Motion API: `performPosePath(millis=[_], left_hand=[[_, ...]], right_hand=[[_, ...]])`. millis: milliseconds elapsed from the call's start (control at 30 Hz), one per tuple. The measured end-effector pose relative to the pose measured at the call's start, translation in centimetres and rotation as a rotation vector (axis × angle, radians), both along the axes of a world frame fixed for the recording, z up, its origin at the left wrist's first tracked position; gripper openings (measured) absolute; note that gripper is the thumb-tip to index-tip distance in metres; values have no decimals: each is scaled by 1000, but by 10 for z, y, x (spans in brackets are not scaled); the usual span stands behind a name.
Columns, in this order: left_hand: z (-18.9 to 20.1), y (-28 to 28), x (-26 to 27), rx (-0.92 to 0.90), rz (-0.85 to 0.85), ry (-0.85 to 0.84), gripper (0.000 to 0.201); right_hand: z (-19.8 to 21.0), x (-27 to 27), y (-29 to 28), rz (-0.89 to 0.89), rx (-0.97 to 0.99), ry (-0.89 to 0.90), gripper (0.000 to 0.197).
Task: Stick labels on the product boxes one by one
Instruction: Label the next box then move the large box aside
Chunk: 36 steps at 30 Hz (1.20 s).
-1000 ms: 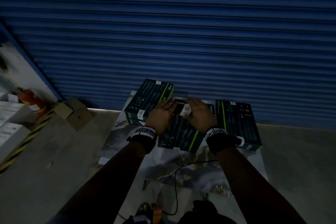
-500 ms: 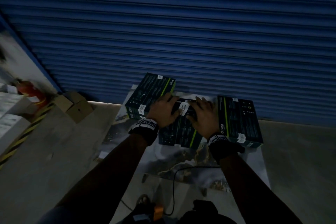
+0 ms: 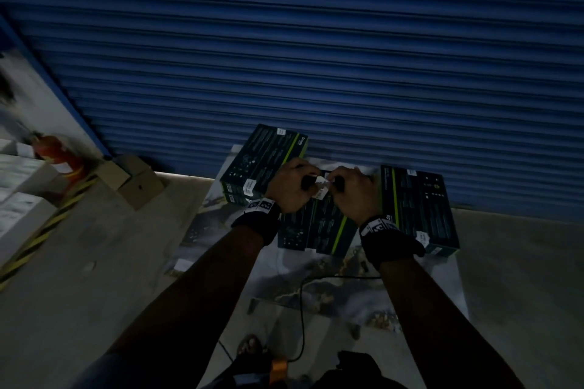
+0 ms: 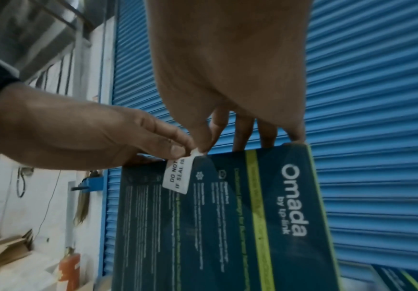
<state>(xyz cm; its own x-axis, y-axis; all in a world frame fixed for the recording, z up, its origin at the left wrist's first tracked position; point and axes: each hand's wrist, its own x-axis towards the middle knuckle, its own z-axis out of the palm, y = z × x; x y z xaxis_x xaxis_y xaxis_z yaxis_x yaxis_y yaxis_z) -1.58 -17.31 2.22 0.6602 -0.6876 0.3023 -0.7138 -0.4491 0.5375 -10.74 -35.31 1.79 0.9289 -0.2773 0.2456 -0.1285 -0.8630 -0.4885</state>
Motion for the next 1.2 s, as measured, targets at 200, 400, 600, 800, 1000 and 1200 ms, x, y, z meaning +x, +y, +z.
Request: performPosePath(millis=[200,400,600,800,1000,1200], left_hand=[[1,-4,2,-3,0,-7,33],[-2,-7,6,-61,22,78,17],[1,-5,0,-156,17,98,11],[11,1,-8,-246,-19,177,15],[10,4,-9,-252,-48,271,15],[10,12,-20,-305,-107,373,10]], right_hand=[[5,2,6,19,35,-67,28],[13,-9,-2,191,199,-193,15],[3,-14,-9,114,59,91,71],[-3,-17,-6,120,-135,97,54],[0,-18,-8,133,-163,93,51],[2,-18,-8,147,-154,86,49]])
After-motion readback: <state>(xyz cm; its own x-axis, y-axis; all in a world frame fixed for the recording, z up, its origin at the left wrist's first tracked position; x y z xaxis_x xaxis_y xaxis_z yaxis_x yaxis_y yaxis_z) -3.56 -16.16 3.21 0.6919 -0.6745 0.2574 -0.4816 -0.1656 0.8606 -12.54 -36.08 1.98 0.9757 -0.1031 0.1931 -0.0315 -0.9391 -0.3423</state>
